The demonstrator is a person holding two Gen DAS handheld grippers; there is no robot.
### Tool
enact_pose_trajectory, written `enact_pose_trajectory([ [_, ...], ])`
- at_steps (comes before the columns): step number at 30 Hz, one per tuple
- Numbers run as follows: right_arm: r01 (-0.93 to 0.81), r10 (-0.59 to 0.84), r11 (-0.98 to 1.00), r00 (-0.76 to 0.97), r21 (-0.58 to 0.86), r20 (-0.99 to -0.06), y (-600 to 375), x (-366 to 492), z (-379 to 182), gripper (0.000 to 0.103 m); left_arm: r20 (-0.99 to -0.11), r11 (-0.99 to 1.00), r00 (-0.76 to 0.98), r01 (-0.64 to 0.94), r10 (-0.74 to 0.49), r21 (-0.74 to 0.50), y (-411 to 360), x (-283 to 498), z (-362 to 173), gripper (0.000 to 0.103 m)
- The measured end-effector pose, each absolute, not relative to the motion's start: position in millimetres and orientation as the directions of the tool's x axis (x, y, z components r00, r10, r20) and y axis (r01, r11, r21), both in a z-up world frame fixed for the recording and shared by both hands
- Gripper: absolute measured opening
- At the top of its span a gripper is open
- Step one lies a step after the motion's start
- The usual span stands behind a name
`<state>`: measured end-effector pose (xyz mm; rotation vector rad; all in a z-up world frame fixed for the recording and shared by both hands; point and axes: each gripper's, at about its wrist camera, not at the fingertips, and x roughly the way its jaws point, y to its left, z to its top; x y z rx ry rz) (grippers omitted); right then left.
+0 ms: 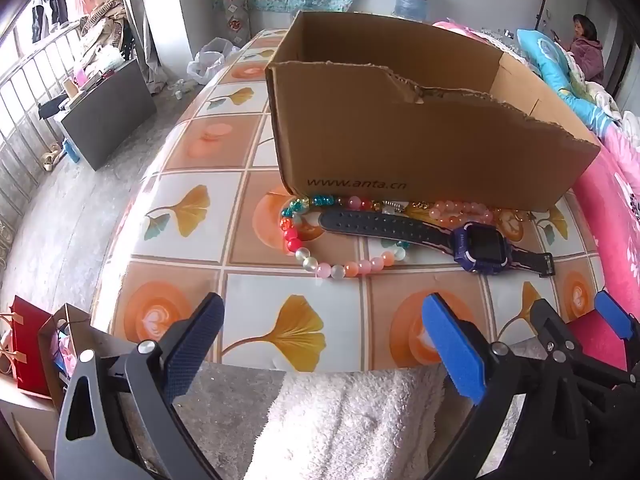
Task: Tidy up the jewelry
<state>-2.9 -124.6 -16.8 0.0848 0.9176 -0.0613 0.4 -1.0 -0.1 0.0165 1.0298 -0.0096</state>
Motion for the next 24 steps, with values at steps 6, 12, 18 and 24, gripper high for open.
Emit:
enact_pose_trajectory([
  [6, 0.093, -0.031, 0.995, 0.604, 0.032, -0.796, -128.4, -0.4, -17.5, 0.096, -0.854, 1.0, 0.521, 0.014, -0.004, 0.004, -2.7, -0.9, 0.3, 0.097],
  [12, 0.087, -0.028, 0.996, 0.603, 0.031, -0.797, -126.3, 0.5, -19.8, 0.096, -0.856, 1.0, 0.517, 0.012, -0.005, 0.002, -1.8, 1.0, 0.1, 0.097],
  [18, 0.083, -0.028, 0.996, 0.604, 0.028, -0.797, -124.2, -2.8, -16.3, 0.096, -0.857, 1.0, 0.515, 0.009, -0.01, -0.006, 2.4, 0.3, 0.4, 0.097],
  [24, 0.08, -0.021, 0.996, 0.6, 0.034, -0.8, -124.9, -2.8, -16.1, 0.096, -0.857, 1.0, 0.515, 0.009, -0.01, -0.006, 2.7, -0.2, -0.5, 0.097],
])
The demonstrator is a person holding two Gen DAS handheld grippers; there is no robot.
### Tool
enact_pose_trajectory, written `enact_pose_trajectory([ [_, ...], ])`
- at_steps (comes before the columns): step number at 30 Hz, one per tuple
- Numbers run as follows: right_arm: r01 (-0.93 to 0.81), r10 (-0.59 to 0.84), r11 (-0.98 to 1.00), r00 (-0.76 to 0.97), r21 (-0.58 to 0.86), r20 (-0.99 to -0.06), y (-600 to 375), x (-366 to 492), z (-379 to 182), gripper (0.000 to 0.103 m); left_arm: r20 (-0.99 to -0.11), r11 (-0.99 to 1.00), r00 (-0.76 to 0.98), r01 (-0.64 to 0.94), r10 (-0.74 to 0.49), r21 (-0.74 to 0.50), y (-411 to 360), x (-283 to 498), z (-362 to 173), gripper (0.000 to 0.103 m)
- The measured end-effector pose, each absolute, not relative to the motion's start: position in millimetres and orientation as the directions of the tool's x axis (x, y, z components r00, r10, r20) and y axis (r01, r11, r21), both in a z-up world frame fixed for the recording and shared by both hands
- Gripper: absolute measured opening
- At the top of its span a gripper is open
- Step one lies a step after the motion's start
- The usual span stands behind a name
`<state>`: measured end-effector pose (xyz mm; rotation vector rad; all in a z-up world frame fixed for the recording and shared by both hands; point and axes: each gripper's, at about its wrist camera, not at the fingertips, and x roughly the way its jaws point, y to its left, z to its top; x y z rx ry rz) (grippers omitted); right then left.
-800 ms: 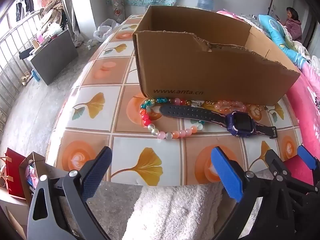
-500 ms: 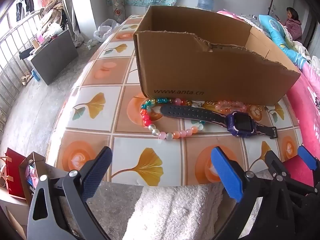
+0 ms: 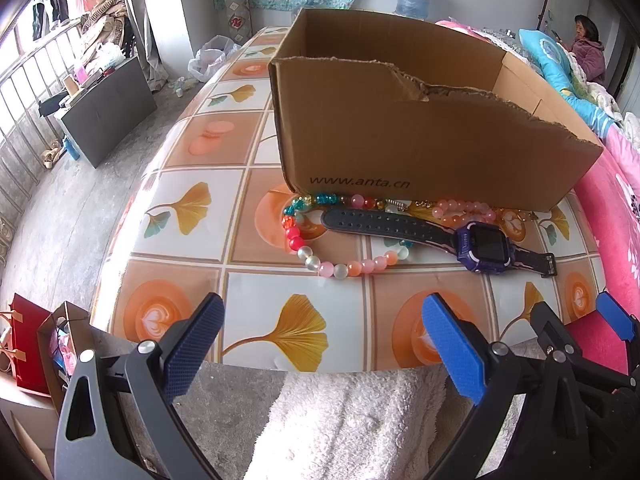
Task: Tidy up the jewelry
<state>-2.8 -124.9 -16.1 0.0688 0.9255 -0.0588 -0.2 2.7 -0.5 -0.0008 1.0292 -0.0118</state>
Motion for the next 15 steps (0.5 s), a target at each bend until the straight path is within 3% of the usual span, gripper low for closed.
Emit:
enact_pose_trajectory([
  [15, 0.08, -0.021, 0.996, 0.599, 0.034, -0.801, -125.2, -1.4, -17.3, 0.096, -0.857, 1.0, 0.515, 0.008, -0.007, -0.004, 2.7, -0.1, -0.7, 0.097],
])
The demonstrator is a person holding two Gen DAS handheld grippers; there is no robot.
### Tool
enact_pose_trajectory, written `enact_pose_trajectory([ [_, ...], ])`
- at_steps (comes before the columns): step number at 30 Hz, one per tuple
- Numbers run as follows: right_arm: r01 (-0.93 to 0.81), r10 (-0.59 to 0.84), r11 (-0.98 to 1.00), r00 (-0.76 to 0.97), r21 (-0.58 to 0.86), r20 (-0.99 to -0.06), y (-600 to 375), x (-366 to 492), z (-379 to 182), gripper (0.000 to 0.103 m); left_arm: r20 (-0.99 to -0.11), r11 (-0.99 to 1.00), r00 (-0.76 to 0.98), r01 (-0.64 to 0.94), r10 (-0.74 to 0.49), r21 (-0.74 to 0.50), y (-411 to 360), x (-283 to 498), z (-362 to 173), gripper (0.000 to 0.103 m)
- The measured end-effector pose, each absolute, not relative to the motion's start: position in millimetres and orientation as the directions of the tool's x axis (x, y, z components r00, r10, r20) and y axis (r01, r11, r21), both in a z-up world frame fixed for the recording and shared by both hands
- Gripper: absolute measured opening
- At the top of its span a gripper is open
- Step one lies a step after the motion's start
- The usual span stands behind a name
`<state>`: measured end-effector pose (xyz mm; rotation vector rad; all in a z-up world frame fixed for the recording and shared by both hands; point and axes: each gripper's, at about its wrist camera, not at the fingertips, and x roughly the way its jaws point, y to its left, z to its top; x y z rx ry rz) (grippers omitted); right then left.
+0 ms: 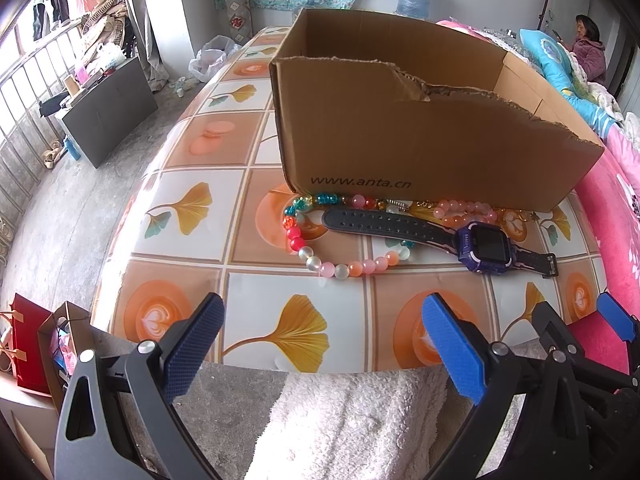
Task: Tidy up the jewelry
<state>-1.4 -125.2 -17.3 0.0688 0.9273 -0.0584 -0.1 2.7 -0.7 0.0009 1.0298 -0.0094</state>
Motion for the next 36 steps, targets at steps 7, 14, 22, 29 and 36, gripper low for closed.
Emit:
enact_pose_trajectory([
  [7, 0.08, -0.014, 0.996, 0.598, 0.042, -0.802, -125.7, -1.2, -17.0, 0.096, -0.857, 1.0, 0.515, 0.008, -0.006, -0.003, 2.8, 0.0, -0.6, 0.097],
  [14, 0.08, -0.013, 0.996, 0.597, 0.043, -0.802, -125.2, -1.4, -15.9, 0.096, -0.857, 1.0, 0.515, 0.007, -0.005, -0.002, 3.2, 0.1, -0.6, 0.097],
  [22, 0.079, -0.015, 0.996, 0.596, 0.04, -0.803, -124.3, -1.6, -14.9, 0.096, -0.856, 1.0, 0.518, 0.005, 0.0, 0.003, 3.9, -0.1, -0.6, 0.097],
  [29, 0.079, -0.018, 0.996, 0.598, 0.036, -0.801, -123.2, -1.6, -13.8, 0.096, -0.855, 1.0, 0.518, 0.005, -0.001, 0.003, 4.3, -0.1, -0.7, 0.097],
  [36, 0.077, -0.024, 0.997, 0.601, 0.028, -0.799, -121.1, -2.0, -12.0, 0.096, -0.856, 1.0, 0.518, 0.005, 0.0, 0.003, 4.7, -0.1, -0.6, 0.097],
])
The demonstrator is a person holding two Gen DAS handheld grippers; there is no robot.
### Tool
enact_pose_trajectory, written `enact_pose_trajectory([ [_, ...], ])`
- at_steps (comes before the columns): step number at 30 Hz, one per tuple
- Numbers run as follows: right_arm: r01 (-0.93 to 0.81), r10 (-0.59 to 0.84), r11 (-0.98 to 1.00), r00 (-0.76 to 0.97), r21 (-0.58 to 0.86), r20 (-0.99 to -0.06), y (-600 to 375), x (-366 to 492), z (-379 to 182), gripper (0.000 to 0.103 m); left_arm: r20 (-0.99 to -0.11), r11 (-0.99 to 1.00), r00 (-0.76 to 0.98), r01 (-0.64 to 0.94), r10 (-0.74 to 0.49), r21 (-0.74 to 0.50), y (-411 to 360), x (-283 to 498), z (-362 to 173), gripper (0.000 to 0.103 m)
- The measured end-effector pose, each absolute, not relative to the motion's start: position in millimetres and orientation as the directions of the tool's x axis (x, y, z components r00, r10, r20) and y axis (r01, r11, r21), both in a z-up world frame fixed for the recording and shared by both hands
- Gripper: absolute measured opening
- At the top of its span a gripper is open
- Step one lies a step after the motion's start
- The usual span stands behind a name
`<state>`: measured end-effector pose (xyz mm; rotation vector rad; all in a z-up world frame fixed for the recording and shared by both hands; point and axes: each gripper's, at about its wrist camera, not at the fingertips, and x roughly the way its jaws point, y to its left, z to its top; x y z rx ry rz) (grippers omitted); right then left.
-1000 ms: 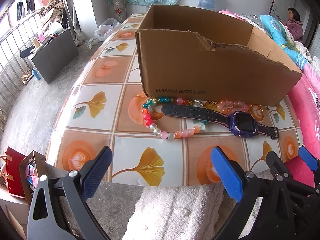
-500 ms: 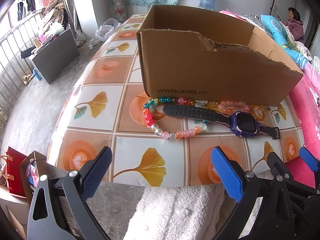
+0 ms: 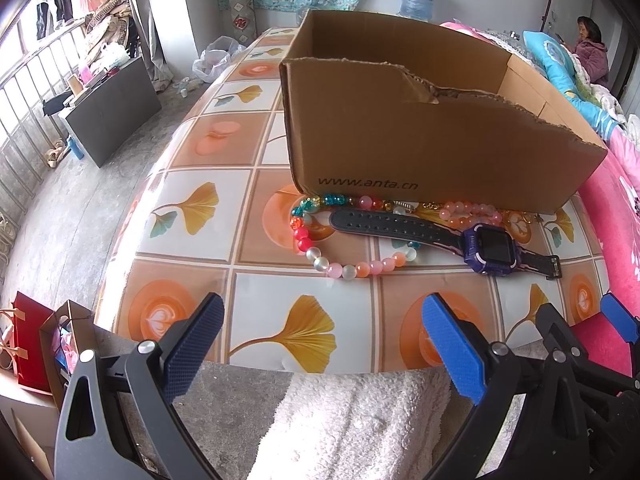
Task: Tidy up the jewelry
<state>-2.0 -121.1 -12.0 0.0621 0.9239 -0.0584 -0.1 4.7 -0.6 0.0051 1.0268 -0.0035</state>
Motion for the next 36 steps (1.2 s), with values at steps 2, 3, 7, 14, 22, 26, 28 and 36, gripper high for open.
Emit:
enact_pose_trajectory([
  [2, 0.076, -0.025, 0.997, 0.603, 0.026, -0.798, -121, -2, -12, 0.096, -0.855, 1.0, 0.518, 0.004, 0.0, 0.003, 5, 0, -1, 0.097],
  [3, 0.075, -0.026, 0.997, 0.603, 0.025, -0.797, -121, -1, -12, 0.096, -0.855, 1.0, 0.518, 0.003, 0.0, 0.002, 7, 0, -1, 0.097],
  [7, 0.074, -0.026, 0.997, 0.603, 0.023, -0.798, -120, -1, -13, 0.096, -0.855, 1.0, 0.518, 0.003, 0.001, 0.003, 7, 0, -1, 0.097],
  [14, 0.068, -0.029, 0.998, 0.609, 0.016, -0.793, -120, 2, -13, 0.096, -0.858, 1.0, 0.514, -0.001, 0.008, 0.009, 12, 3, -4, 0.097],
  [22, 0.019, 0.014, 0.999, 0.629, 0.033, -0.777, -124, 9, -16, 0.096, -0.848, 1.0, 0.53, 0.013, 0.002, 0.011, 14, 6, -7, 0.097],
  [26, -0.063, 0.112, 0.994, 0.693, 0.094, -0.712, -126, 8, -4, 0.096, -0.836, 0.999, 0.548, 0.019, -0.035, -0.029, 27, 6, -8, 0.097],
  [28, -0.107, 0.158, 0.987, 0.707, 0.116, -0.69, -123, 10, 0, 0.096, -0.829, 0.998, 0.555, 0.044, -0.061, -0.044, 32, 6, -8, 0.097],
  [36, -0.226, 0.3, 0.954, 0.671, 0.198, -0.678, -115, 35, -9, 0.067, -0.701, 0.95, 0.64, 0.222, -0.313, -0.222, 44, 9, 4, 0.097],
])
